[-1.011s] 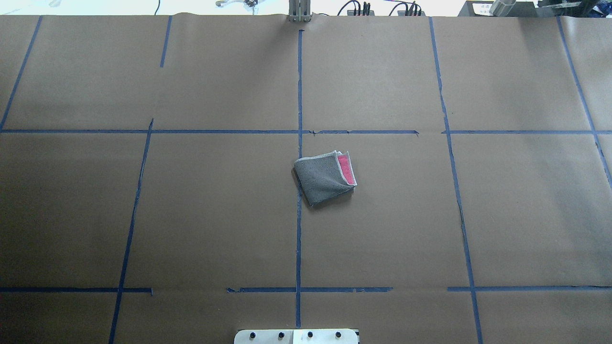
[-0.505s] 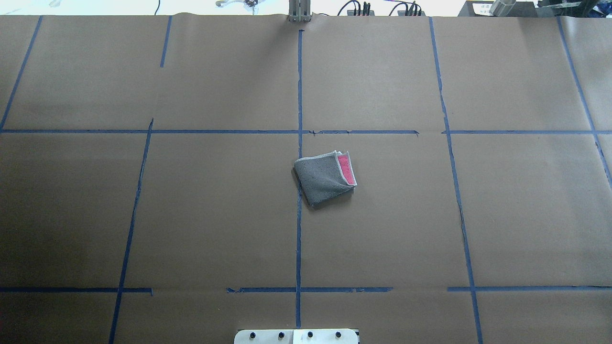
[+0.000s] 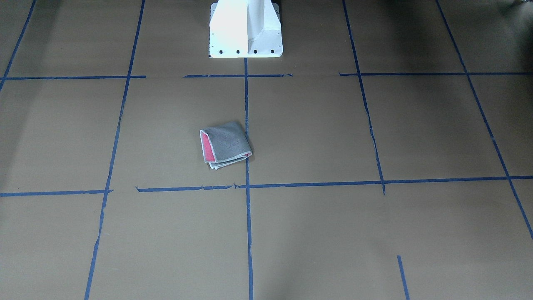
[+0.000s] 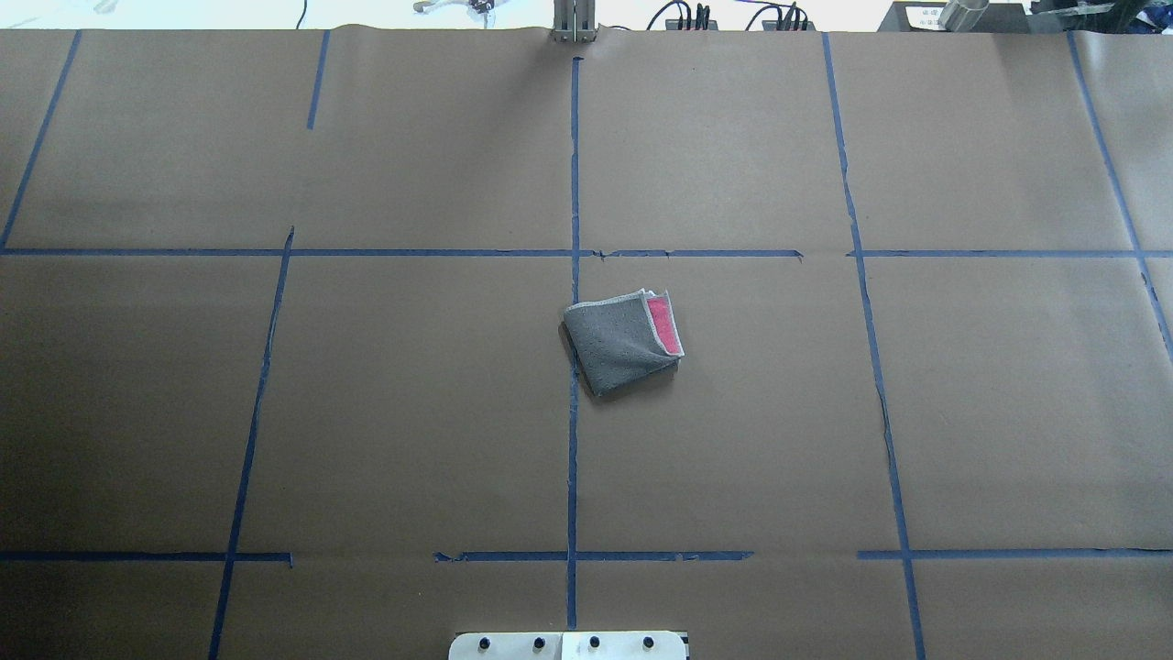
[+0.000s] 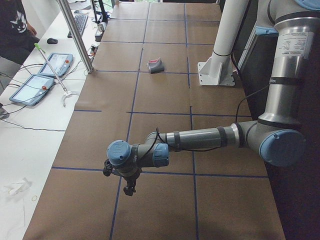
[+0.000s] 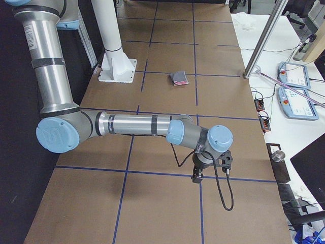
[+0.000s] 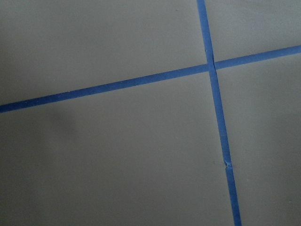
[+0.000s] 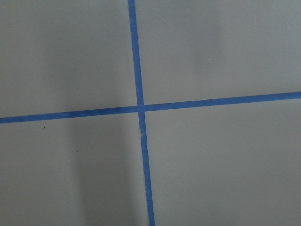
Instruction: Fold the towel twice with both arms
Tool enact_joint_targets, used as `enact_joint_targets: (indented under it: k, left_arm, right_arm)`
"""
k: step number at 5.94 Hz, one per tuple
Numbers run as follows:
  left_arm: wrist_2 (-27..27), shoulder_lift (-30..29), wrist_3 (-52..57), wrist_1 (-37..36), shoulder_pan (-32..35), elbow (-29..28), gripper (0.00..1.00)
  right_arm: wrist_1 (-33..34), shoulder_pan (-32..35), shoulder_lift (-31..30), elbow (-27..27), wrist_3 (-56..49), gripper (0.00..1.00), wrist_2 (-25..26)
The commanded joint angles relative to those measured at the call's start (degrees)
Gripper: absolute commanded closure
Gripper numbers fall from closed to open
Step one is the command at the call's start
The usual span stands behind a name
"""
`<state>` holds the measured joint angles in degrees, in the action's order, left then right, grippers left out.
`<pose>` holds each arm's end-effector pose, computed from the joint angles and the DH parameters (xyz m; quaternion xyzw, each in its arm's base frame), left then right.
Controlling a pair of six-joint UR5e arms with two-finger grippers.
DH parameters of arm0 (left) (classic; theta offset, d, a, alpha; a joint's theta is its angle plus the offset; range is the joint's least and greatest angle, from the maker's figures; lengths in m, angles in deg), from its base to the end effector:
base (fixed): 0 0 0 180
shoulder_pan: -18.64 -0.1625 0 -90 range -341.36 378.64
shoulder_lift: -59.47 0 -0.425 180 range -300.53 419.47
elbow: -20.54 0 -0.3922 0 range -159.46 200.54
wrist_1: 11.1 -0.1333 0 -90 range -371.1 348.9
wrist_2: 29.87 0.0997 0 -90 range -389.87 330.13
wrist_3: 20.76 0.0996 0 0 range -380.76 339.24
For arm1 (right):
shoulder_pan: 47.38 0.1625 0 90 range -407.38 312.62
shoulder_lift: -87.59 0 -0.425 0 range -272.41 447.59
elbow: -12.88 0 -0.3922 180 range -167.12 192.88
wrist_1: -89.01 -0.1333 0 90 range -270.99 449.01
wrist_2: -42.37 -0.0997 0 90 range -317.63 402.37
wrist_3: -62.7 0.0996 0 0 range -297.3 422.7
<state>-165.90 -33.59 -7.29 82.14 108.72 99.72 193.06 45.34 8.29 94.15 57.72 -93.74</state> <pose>-0.0623 -0.5051 0.7166 0.0100 0.3922 0.0919 0.9152 0.0877 -0.5504 0.6550 -0.0705 -0.3951 0.0232 0.9157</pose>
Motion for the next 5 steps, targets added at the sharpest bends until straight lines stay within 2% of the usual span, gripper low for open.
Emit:
enact_joint_targets:
  k: [1,2,3,4,5]
  left_arm:
    - [-1.61,-0.35,-2.91,-6.69,-0.08,6.03,0.00]
    - [-1.61,0.25,-2.92,-10.14,0.00,9.91,0.00]
    - [-1.61,0.26,-2.84,-10.35,0.00,10.21,0.00]
    - [-1.61,0.17,-2.83,-10.27,0.00,10.30,0.00]
    - [-1.26,0.25,-2.75,-10.27,0.00,10.12,0.00]
  right_arm:
    - [0.02,0.01,-0.85,0.20,0.15,0.00,0.23]
    - [0.02,-0.08,-1.47,0.21,2.76,0.00,0.32]
    - [-0.42,-0.08,-3.56,0.03,3.57,0.00,2.32]
    - [-3.82,-0.43,-4.80,-0.41,3.66,0.00,2.60]
    - [-11.33,-0.52,-6.47,-0.32,3.58,0.00,3.91]
